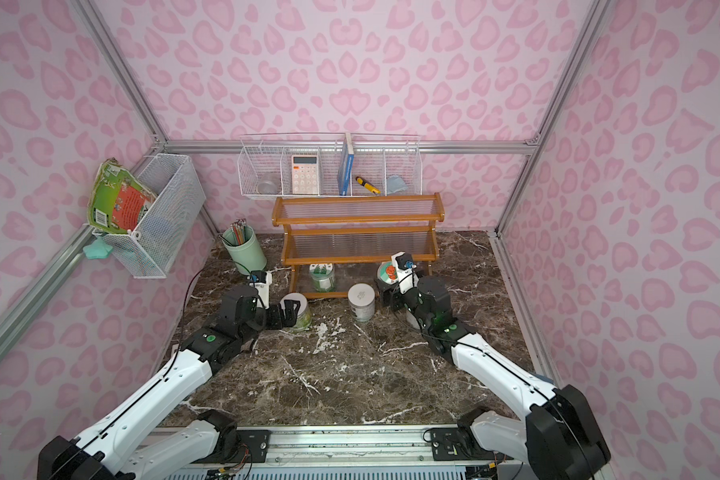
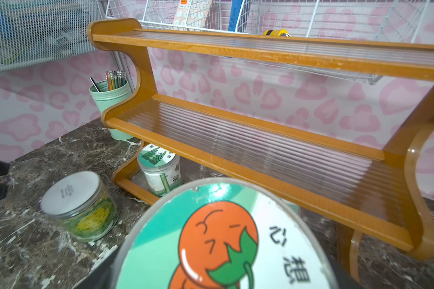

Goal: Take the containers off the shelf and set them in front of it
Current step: 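Pick up a container from the shelf, then place the container at the center of the board.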

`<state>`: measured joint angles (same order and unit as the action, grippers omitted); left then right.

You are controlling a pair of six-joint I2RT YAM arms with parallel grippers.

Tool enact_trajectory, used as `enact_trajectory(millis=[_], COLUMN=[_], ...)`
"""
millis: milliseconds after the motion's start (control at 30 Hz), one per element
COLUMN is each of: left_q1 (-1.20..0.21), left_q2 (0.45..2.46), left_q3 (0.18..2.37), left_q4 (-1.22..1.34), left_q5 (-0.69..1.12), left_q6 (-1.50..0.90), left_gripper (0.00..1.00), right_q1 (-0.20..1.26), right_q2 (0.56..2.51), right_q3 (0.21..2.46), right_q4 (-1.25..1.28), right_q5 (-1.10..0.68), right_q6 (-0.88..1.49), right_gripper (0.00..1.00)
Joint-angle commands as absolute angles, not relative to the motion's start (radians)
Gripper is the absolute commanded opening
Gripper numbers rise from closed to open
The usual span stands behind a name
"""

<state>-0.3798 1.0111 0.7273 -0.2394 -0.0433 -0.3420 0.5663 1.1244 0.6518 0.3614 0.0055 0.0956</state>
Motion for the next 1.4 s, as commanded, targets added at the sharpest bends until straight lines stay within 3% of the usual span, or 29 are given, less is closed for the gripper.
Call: enact_trajectory(millis=[0, 233, 533, 867, 1367], left_q1=[-0.379, -0.379, -0.379, -0.379, -0.379], left_q2=[1.019, 1.025, 0.997, 0.991, 0.994], left_q3=[0.737, 0.736, 0.736, 0.716, 0.713], left_q4=[-0.208, -0.200, -0.213, -0.199, -0.188], left_q5=[-0.025, -0.014, -0.027, -0.029, -0.034], left_q6=[-0.354, -0.362, -0.358, -0.369, -0.370], left_gripper=[0.99, 0.99, 0.99, 0.99, 0.99], right_q1=[0.591, 0.688, 0.757, 0.773, 0.772], right_q2=[1.033, 0.851, 0.769, 0.623, 0.588], right_q3=[0.587, 0.456, 0.393, 0.222, 0.174], right_q4=[0.341, 0.273, 0.194, 0.162, 0.076], right_q5=[0.101, 0.220, 0.339, 0.439, 0.578], right_q6=[0.141, 0.209, 0.324, 0.412, 0.581], right_gripper=[0.76, 0.76, 0.76, 0.76, 0.76])
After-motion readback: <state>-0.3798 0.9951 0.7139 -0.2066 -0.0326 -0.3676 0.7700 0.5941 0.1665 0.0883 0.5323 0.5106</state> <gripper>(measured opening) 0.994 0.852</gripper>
